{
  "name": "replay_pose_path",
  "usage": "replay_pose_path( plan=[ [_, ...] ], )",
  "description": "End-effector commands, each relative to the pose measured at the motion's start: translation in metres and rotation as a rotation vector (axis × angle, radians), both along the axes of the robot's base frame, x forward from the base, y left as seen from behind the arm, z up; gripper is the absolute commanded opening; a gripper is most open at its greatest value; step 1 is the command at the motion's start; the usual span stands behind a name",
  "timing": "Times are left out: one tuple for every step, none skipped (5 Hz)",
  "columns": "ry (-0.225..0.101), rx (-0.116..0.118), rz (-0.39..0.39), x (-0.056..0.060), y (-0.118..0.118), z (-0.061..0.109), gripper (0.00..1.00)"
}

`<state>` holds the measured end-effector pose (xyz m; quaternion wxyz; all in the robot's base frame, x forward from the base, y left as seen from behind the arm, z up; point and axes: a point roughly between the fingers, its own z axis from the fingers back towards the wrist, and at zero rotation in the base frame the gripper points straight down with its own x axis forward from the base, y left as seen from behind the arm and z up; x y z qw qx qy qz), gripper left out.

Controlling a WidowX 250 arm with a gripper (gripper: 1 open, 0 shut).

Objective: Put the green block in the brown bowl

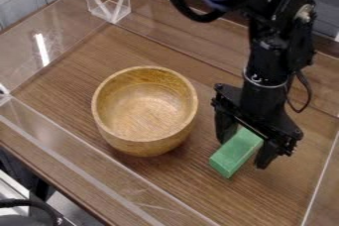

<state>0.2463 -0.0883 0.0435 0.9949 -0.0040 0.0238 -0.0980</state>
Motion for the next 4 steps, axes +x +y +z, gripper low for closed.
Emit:
replay_pose_path(
  plan=[
    [-0.032, -0.017, 0.007, 0.0061, 0.0036, 0.0062, 1.00],
    [-0.034, -0.021, 0.006, 0.0071, 0.0059, 0.0049, 1.00],
    [-0.035, -0.024, 0.006, 0.0078, 0.0080, 0.0037, 1.00],
    [-0.035, -0.027, 0.005, 0.0083, 0.0097, 0.0027, 1.00]
  ],
)
